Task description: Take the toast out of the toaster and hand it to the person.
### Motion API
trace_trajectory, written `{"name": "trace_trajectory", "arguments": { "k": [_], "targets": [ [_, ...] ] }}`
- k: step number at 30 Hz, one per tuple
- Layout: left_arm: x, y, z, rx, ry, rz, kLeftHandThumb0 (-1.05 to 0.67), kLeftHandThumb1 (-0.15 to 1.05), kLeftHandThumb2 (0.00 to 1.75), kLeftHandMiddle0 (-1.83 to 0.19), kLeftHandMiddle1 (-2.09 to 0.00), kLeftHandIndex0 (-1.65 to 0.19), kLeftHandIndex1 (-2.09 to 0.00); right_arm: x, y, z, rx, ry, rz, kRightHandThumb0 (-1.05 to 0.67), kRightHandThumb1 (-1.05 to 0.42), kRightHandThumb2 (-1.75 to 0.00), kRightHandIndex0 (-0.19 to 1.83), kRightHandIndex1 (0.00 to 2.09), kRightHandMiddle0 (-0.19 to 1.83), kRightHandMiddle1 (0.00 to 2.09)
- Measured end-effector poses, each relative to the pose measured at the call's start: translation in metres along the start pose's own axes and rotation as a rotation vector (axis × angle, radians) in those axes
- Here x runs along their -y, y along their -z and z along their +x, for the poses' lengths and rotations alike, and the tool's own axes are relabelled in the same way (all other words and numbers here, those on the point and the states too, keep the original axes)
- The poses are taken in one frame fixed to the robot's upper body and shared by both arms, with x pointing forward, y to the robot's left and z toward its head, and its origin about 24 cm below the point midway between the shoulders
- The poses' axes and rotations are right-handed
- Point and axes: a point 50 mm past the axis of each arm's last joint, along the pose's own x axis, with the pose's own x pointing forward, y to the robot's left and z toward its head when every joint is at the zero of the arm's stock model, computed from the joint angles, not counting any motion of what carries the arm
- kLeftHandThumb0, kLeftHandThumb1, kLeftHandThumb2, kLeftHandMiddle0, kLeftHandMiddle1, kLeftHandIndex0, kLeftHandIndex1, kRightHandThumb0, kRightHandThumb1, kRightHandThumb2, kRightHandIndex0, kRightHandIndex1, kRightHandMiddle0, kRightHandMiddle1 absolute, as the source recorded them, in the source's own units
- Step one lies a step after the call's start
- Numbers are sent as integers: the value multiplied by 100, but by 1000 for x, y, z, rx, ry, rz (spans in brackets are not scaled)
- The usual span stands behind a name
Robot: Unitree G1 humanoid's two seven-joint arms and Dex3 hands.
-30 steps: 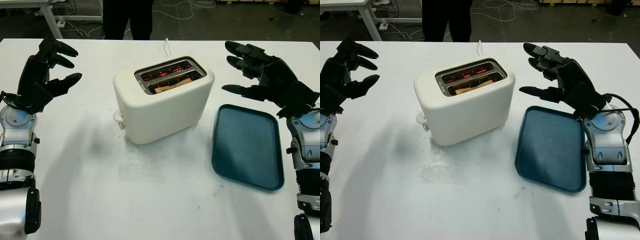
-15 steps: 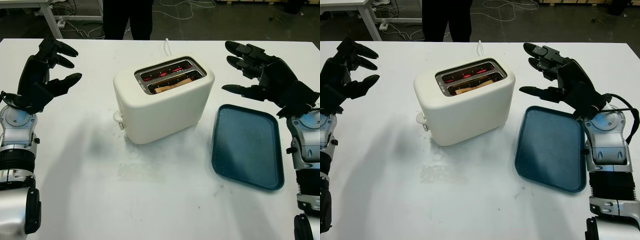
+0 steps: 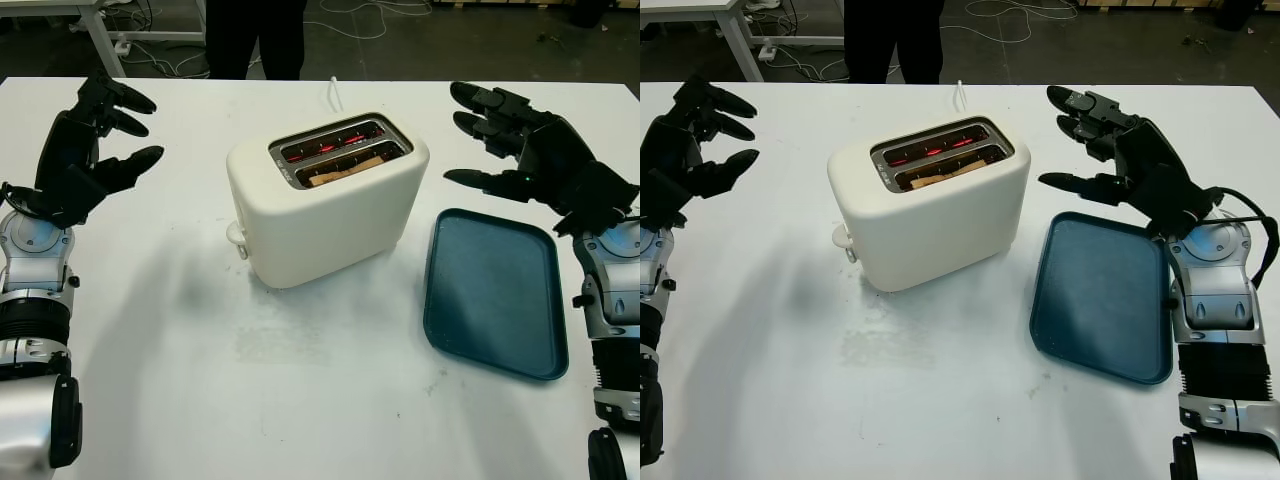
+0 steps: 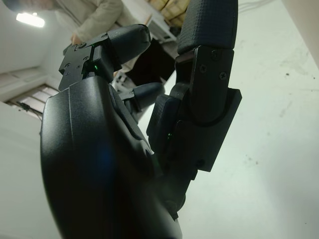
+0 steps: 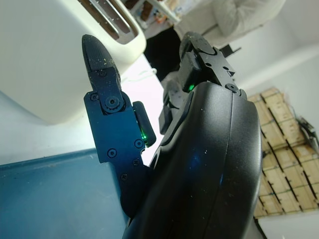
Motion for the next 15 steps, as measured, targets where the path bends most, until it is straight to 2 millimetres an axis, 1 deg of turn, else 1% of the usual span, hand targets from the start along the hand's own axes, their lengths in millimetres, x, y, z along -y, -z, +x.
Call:
{"name": "trace_trajectory", "arguments": {
  "k": [3, 15],
  "targets": [
    [0, 0, 0, 0, -1, 0, -105, 92, 33, 0, -164, 0, -155, 0, 0, 0, 0, 0, 0, -44, -83, 0, 30, 1, 30, 0],
    [0, 0, 0, 0, -6, 0, -105, 92, 32, 0, -166, -1, -155, 0, 0, 0, 1, 0, 0, -46, -84, 0, 30, 1, 29, 0]
  ]
}}
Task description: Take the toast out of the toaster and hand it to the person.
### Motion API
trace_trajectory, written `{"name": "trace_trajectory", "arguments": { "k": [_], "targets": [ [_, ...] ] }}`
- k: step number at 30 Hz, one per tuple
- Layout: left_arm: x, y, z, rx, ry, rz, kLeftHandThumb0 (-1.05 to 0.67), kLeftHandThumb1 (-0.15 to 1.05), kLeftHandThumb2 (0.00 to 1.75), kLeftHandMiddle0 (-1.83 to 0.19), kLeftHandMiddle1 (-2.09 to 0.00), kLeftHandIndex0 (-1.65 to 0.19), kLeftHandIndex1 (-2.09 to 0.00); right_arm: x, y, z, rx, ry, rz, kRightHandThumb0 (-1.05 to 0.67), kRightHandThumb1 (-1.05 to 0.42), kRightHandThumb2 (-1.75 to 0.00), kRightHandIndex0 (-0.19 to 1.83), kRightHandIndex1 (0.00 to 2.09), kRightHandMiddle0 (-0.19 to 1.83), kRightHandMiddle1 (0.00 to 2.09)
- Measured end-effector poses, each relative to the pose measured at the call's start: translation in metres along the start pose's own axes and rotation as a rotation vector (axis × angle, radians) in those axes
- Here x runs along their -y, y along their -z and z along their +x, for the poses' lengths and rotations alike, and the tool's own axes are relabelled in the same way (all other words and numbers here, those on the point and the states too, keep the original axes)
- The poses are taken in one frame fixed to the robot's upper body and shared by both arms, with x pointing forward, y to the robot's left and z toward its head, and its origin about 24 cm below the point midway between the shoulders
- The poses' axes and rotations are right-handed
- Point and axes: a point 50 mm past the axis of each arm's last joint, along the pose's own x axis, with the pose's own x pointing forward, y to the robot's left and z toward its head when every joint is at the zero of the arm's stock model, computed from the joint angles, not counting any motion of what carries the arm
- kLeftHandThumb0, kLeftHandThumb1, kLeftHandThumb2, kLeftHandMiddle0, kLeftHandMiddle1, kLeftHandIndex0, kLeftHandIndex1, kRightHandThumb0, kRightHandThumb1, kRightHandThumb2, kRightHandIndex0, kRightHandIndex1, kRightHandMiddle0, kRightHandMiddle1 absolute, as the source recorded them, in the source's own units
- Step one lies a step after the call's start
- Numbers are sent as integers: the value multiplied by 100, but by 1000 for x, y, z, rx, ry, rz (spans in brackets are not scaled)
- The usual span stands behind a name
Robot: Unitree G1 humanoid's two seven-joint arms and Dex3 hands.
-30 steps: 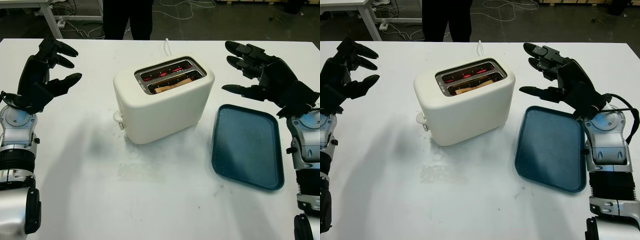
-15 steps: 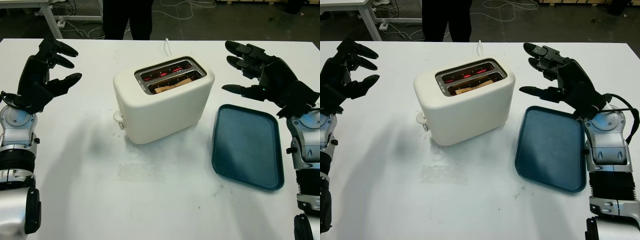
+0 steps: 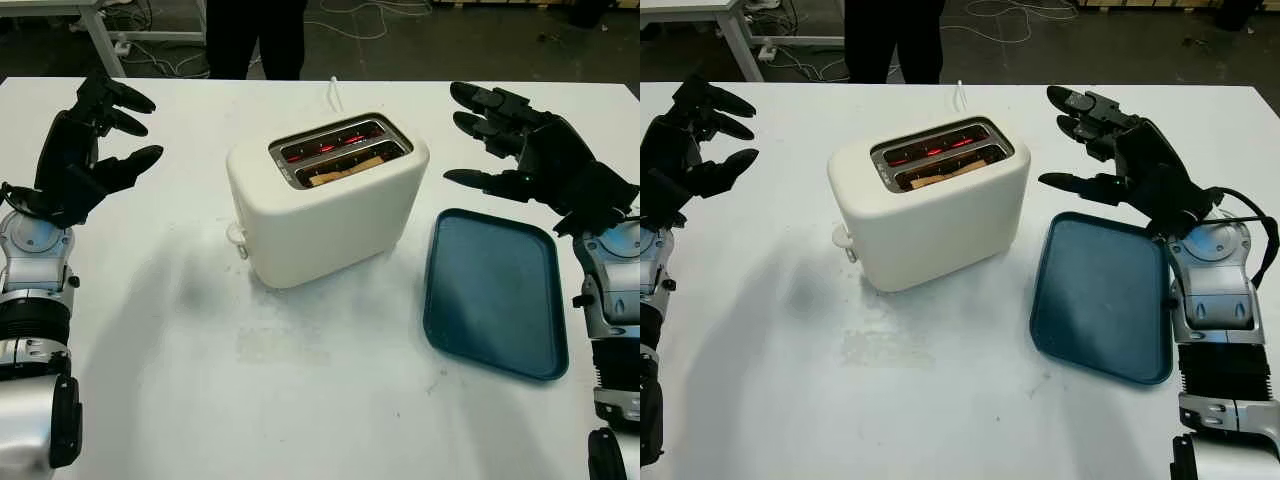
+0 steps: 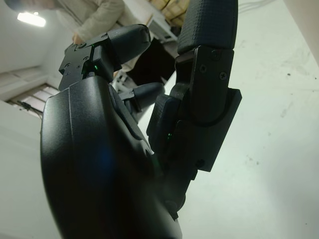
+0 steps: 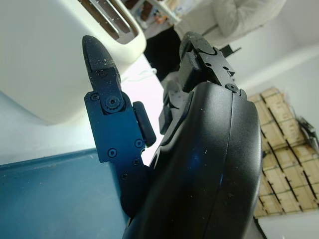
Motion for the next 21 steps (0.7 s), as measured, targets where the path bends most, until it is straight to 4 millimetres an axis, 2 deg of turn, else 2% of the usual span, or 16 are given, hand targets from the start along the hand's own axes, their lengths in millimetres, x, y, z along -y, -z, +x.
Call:
{"name": "trace_trajectory", "arguments": {
  "k": [9, 14, 21],
  "targets": [
    [0, 0, 0, -1, 0, 1, -105, 92, 33, 0, -165, 0, -156, 0, 0, 0, -1, 0, 0, -46, -84, 0, 31, 1, 30, 1],
    [0, 0, 0, -1, 0, 0, -105, 92, 33, 0, -164, 0, -155, 0, 1, 0, -2, 0, 0, -51, -84, 0, 30, 1, 30, 1],
    [0, 0, 0, 0, 0, 1, -105, 92, 33, 0, -166, -1, -156, 0, 1, 0, -2, 1, 0, -44, -84, 0, 30, 1, 30, 0]
  ]
}}
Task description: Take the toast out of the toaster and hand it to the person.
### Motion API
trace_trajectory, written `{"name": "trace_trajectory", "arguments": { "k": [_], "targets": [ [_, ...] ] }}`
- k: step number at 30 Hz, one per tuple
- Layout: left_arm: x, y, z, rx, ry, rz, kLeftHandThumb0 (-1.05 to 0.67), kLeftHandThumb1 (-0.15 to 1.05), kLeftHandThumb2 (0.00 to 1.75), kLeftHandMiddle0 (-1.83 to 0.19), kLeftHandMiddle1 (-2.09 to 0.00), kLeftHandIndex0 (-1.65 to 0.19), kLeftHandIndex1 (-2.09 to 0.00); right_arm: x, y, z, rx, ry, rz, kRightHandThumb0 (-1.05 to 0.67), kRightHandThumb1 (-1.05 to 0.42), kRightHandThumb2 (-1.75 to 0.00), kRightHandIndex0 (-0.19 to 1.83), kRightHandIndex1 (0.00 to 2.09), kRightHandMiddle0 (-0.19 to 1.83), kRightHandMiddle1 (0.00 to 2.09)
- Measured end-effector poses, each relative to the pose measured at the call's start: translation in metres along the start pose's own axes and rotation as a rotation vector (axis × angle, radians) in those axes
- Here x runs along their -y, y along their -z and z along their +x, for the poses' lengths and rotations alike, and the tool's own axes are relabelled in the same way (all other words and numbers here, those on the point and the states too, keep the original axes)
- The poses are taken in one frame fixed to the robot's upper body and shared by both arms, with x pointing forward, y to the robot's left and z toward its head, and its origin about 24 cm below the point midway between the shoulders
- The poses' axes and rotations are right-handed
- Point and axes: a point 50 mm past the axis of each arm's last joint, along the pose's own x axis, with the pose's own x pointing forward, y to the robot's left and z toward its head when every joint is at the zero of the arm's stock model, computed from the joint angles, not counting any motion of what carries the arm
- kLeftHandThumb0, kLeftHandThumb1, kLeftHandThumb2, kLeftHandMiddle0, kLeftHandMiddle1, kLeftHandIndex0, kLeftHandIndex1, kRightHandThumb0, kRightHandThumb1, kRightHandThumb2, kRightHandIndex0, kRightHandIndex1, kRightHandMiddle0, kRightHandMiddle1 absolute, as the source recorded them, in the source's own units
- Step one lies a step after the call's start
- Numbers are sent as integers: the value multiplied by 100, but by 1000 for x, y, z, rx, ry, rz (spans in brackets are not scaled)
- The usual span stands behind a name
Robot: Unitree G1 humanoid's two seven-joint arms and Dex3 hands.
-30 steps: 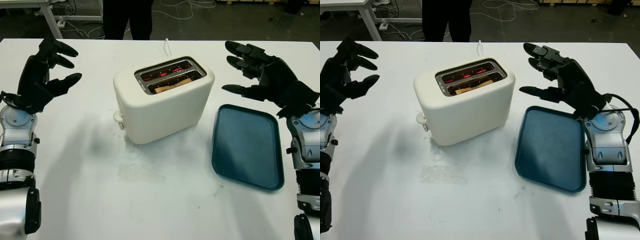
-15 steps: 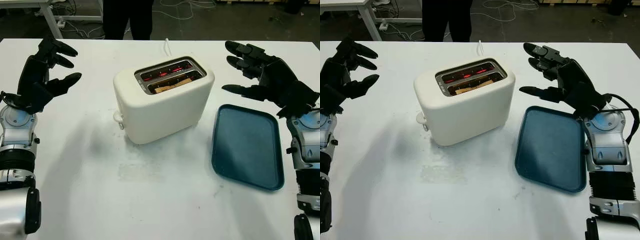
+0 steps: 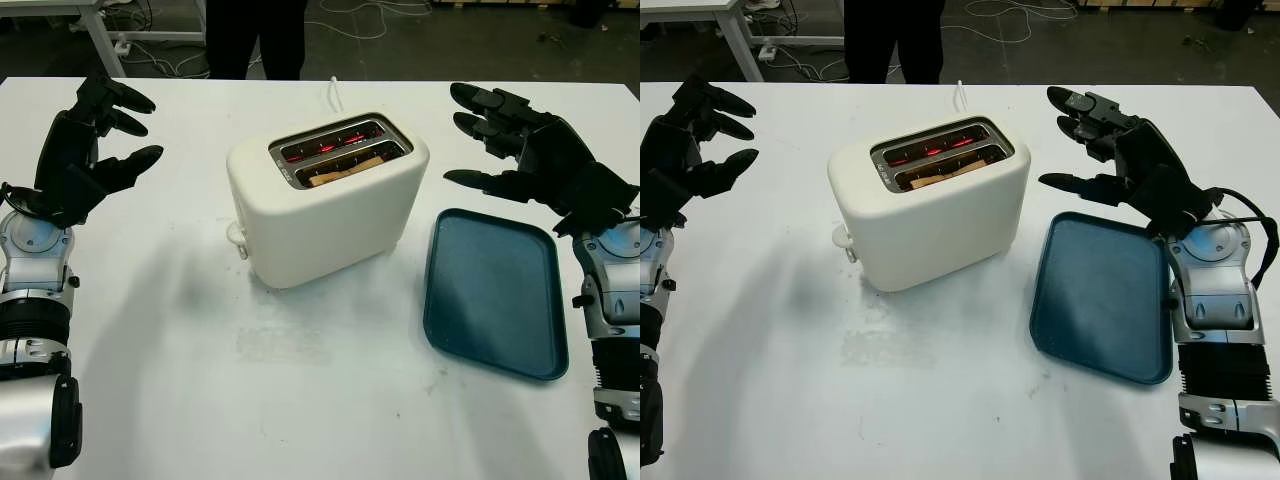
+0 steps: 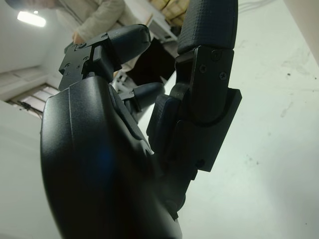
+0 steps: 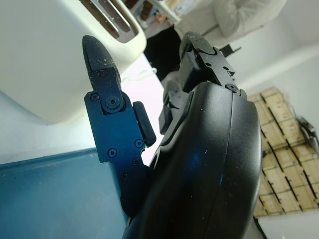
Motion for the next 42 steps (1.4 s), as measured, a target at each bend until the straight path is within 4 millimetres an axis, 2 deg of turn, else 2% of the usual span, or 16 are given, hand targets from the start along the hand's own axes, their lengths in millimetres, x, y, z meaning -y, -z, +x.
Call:
{"name": "trace_trajectory", "arguments": {
  "k": [7, 22, 25, 42],
  "targets": [
    [0, 0, 0, 0, -1, -1, -105, 92, 34, 0, -166, 0, -156, 0, 0, 0, 0, 0, 0, -49, -84, 0, 30, 1, 30, 0],
    [0, 0, 0, 0, 3, -1, -105, 92, 32, 0, -164, -3, -154, 0, 0, 0, -7, -1, -9, -45, -85, 0, 31, 1, 30, 1],
    [0, 0, 0, 0, 6, -1, -105, 92, 32, 0, -164, -3, -153, 0, 1, 0, -9, -1, -11, -50, -85, 0, 31, 1, 31, 1],
    [1, 0, 0, 0, 10, -1, -105, 92, 33, 0, -167, -1, -156, 0, 1, 0, -11, 0, -4, -50, -83, 0, 29, 0, 30, 0]
  ]
}}
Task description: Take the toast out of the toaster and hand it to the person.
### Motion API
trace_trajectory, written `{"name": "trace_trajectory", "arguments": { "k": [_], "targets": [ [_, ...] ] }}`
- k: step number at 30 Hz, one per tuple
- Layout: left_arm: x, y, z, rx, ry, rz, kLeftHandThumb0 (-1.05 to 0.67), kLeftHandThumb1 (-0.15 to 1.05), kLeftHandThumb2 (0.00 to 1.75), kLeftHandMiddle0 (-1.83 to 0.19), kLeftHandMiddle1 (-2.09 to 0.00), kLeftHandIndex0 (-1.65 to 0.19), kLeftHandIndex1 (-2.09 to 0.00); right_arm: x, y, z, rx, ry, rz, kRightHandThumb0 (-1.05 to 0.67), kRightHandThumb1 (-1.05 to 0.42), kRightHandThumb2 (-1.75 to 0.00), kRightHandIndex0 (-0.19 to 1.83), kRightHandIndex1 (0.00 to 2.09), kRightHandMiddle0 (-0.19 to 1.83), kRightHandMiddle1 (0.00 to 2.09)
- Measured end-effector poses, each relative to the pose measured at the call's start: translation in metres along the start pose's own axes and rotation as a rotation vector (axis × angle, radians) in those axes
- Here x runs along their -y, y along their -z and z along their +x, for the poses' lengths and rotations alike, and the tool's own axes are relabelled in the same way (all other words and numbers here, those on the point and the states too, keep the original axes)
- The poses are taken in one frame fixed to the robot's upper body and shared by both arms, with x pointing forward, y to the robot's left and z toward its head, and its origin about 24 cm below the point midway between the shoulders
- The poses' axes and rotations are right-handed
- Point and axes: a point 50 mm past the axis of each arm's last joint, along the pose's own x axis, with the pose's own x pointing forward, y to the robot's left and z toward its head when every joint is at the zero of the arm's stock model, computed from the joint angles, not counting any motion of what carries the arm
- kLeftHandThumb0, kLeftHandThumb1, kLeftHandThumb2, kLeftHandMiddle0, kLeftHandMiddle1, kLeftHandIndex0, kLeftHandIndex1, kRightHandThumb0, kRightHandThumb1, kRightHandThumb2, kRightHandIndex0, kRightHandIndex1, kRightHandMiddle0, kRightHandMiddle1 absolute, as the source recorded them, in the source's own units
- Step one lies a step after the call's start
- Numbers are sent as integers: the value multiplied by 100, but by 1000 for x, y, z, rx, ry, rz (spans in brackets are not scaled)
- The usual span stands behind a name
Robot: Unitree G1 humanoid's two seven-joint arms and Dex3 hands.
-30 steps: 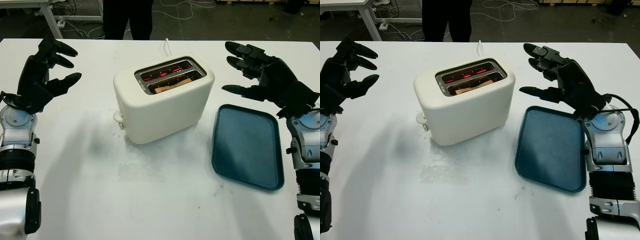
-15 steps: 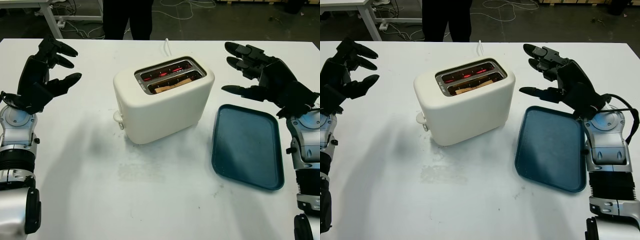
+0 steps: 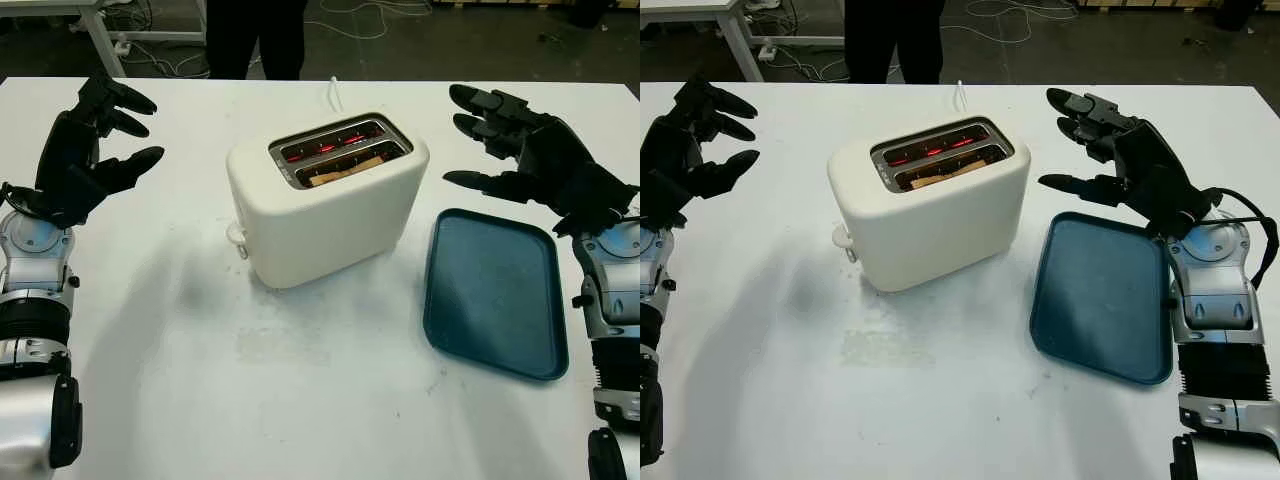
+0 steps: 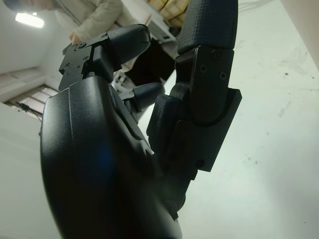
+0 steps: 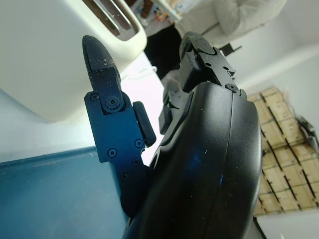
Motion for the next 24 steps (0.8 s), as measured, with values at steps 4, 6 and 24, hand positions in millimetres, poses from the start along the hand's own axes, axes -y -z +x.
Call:
{"name": "trace_trajectory", "arguments": {
  "k": [4, 6, 24],
  "targets": [
    [0, 0, 0, 0, -2, 1, -105, 92, 34, 0, -167, 0, -157, 0, 0, 0, -2, 0, 1, -48, -84, 0, 29, 0, 29, 0],
    [0, 0, 0, 0, -6, 1, -105, 92, 35, 0, -166, 0, -156, 0, 0, 0, -2, 0, 1, -47, -84, 0, 29, 0, 29, 0],
    [3, 4, -7, -13, 1, 0, -105, 92, 30, -1, -165, -4, -154, 1, -1, -1, 5, 5, 8, -48, -84, 0, 30, 1, 29, 0]
  ]
}}
